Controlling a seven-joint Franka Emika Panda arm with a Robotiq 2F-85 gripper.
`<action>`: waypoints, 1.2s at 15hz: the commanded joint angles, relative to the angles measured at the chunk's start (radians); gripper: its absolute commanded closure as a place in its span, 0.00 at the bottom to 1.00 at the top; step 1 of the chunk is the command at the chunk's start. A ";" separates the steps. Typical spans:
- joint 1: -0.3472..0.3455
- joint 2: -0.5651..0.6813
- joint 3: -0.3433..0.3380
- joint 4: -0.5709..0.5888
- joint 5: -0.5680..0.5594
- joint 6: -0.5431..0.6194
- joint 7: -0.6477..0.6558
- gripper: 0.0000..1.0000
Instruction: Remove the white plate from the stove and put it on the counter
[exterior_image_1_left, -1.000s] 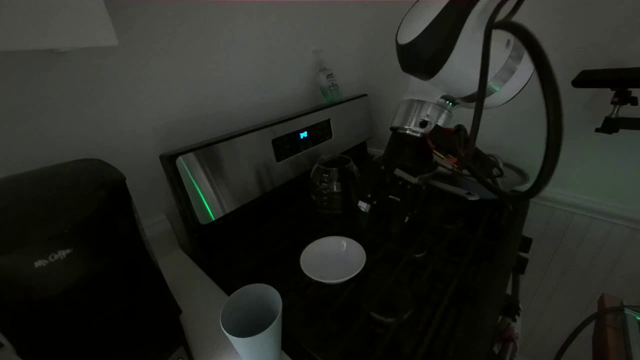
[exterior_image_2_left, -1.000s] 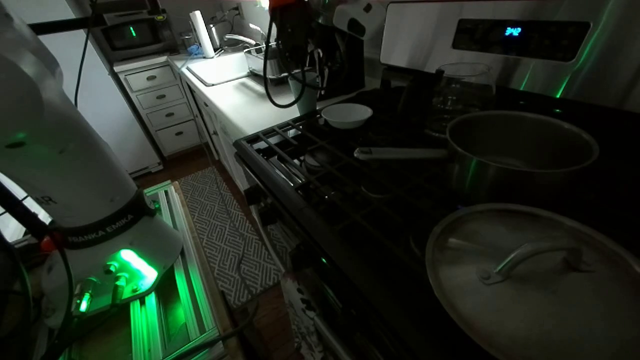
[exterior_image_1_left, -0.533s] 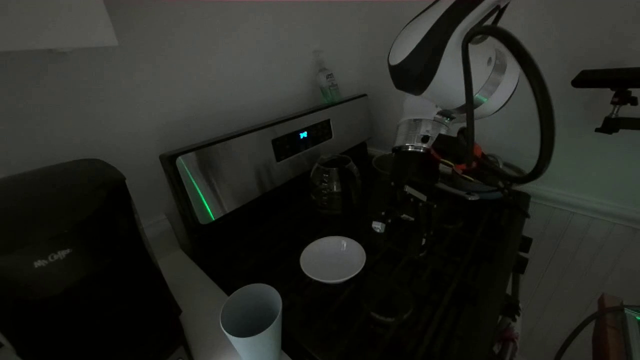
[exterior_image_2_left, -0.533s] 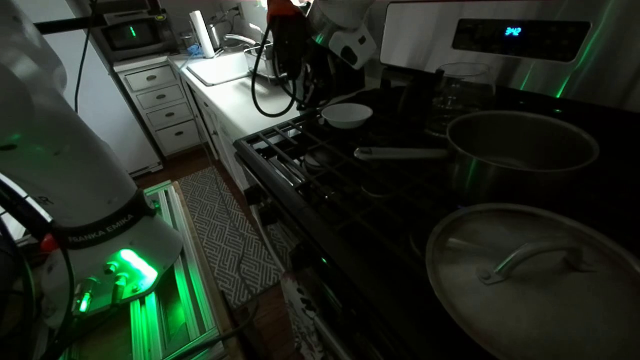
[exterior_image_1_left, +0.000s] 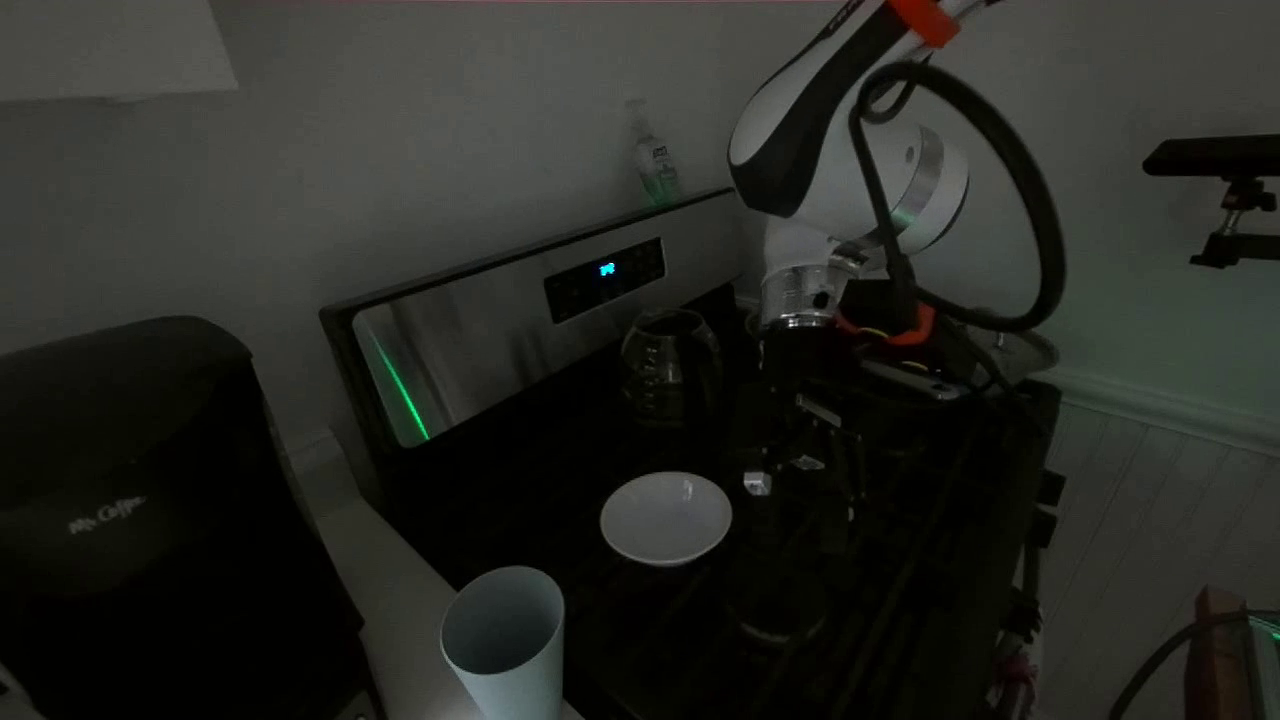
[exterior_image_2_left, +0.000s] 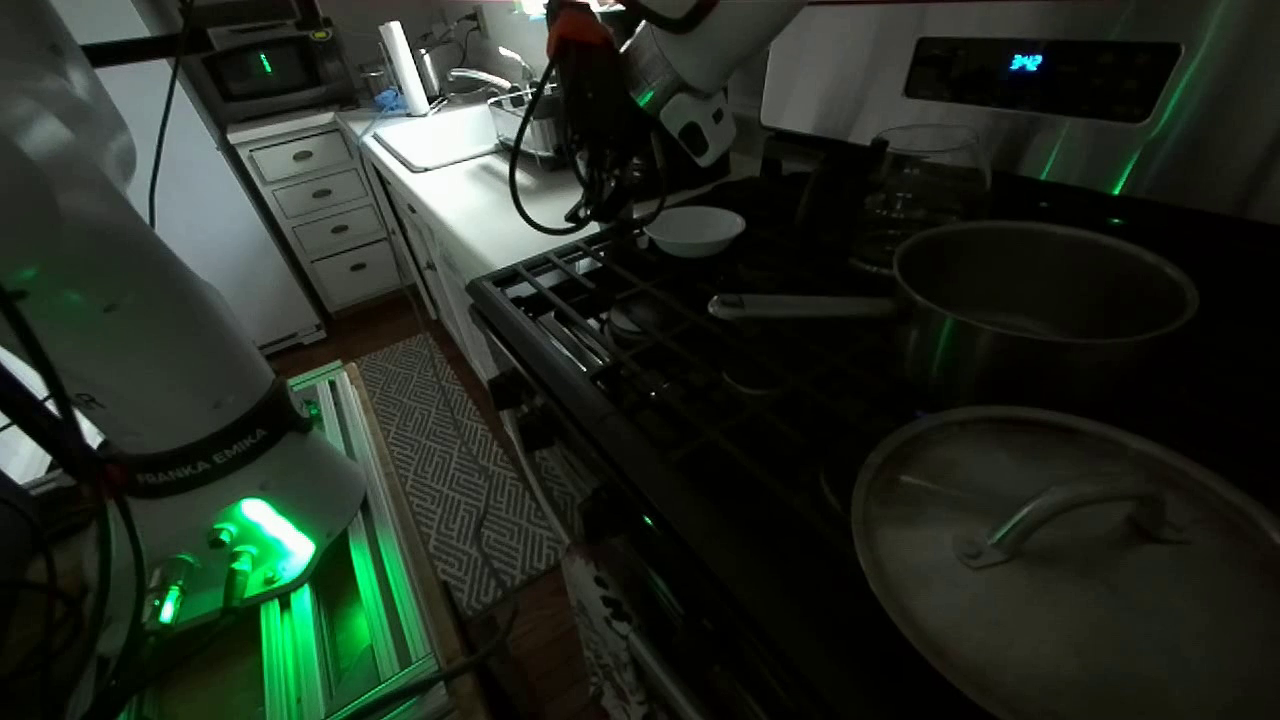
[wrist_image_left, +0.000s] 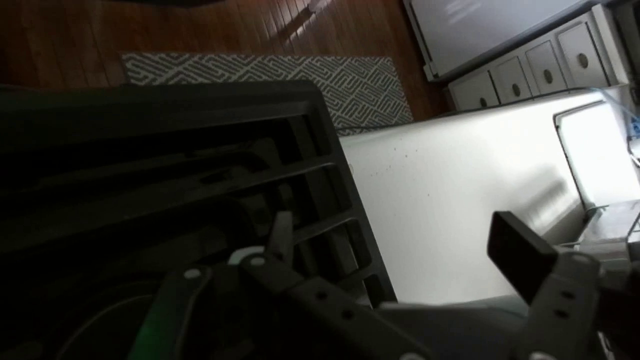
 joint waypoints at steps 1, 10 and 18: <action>-0.039 0.081 0.020 0.024 -0.015 -0.072 0.012 0.00; -0.079 0.079 0.016 -0.056 0.036 0.087 0.041 0.00; -0.086 0.032 -0.007 -0.069 0.081 0.167 0.391 0.00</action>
